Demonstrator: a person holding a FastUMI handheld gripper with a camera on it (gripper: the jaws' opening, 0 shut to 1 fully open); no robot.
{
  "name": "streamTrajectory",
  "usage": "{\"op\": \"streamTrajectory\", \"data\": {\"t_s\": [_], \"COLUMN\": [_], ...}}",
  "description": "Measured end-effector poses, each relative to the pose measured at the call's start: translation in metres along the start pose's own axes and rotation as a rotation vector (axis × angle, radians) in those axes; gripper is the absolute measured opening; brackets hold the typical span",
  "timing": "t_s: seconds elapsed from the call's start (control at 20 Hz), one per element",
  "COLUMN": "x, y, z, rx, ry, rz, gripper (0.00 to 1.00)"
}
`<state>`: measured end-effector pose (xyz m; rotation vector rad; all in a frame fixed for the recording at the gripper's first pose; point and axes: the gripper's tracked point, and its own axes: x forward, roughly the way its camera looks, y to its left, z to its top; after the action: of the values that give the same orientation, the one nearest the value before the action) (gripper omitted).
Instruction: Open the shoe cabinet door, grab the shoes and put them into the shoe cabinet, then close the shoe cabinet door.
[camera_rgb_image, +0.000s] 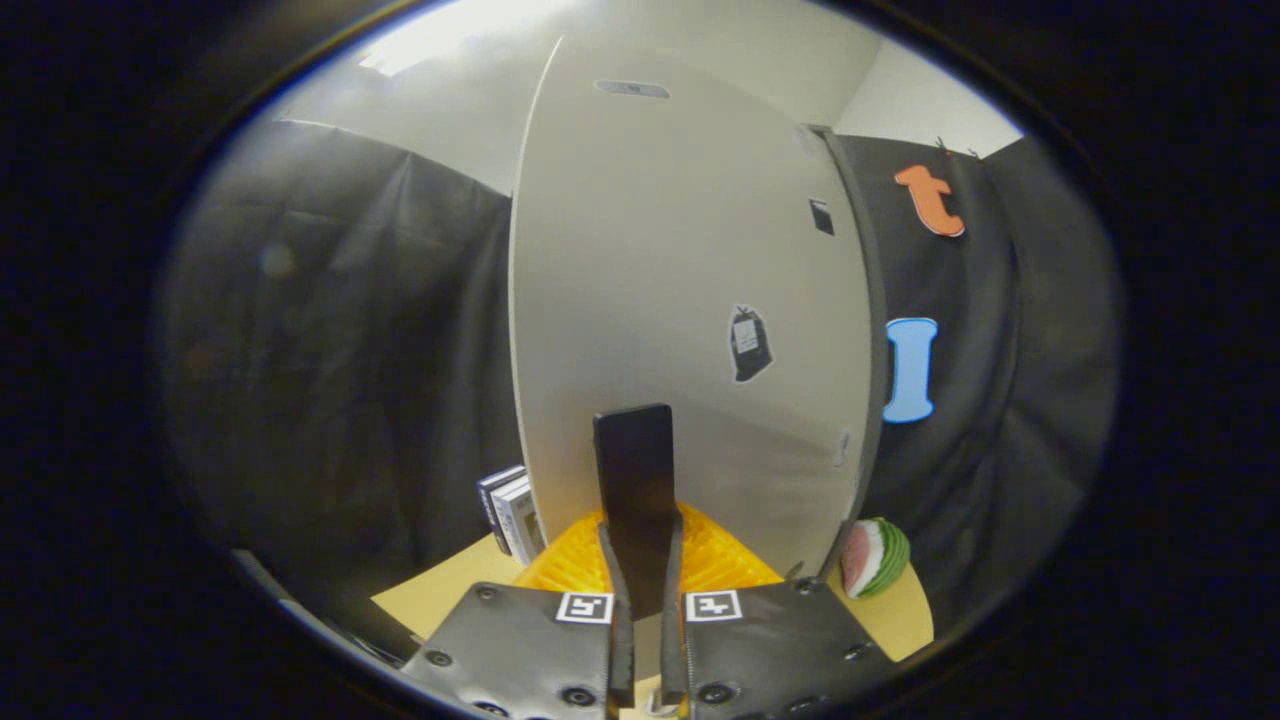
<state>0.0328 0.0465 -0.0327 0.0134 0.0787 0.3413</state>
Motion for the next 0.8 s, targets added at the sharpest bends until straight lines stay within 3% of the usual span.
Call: {"op": "streamTrajectory", "data": {"t_s": [0.8], "x": [-0.048], "y": [-0.103], "z": [0.003], "rx": [0.04], "ry": [0.005], "rz": [-0.22], "gripper": [0.09]}}
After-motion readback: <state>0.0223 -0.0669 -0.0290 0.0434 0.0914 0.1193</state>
